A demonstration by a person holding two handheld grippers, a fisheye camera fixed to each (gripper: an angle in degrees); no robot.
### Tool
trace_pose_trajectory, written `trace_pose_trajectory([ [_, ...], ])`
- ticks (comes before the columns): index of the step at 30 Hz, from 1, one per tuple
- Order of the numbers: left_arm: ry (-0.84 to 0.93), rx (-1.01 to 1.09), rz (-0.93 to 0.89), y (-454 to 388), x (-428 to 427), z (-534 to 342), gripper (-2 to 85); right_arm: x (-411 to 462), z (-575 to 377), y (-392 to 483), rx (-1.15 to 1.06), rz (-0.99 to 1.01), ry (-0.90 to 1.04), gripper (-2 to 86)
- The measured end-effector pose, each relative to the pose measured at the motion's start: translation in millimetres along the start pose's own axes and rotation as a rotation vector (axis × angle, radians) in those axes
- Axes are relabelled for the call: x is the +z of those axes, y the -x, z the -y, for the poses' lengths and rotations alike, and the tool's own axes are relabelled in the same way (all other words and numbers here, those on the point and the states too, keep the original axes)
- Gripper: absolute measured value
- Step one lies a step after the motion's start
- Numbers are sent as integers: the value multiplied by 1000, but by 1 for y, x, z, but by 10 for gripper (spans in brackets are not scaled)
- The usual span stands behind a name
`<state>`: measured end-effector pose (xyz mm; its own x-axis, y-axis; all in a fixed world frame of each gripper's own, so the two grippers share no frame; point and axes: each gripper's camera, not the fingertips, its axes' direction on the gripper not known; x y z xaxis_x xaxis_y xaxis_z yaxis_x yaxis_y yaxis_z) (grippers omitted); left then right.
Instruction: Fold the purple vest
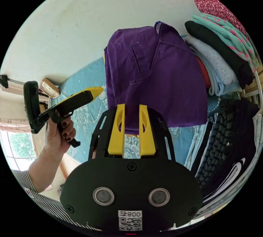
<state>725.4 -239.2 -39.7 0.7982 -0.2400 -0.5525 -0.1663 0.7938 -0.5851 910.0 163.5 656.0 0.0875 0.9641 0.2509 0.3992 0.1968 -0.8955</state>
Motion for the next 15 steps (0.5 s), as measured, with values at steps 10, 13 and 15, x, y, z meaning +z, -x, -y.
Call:
trace_pose_trajectory([
  [10, 58, -22, 64, -15, 14, 33, 19, 8, 7, -20, 28, 8, -2, 46],
  [13, 21, -32, 9, -16, 3, 31, 7, 7, 6, -24, 27, 2, -6, 29],
  [15, -1, -33, -29, -19, -5, 29, 4, 2, 3, -27, 25, 8, -22, 19],
])
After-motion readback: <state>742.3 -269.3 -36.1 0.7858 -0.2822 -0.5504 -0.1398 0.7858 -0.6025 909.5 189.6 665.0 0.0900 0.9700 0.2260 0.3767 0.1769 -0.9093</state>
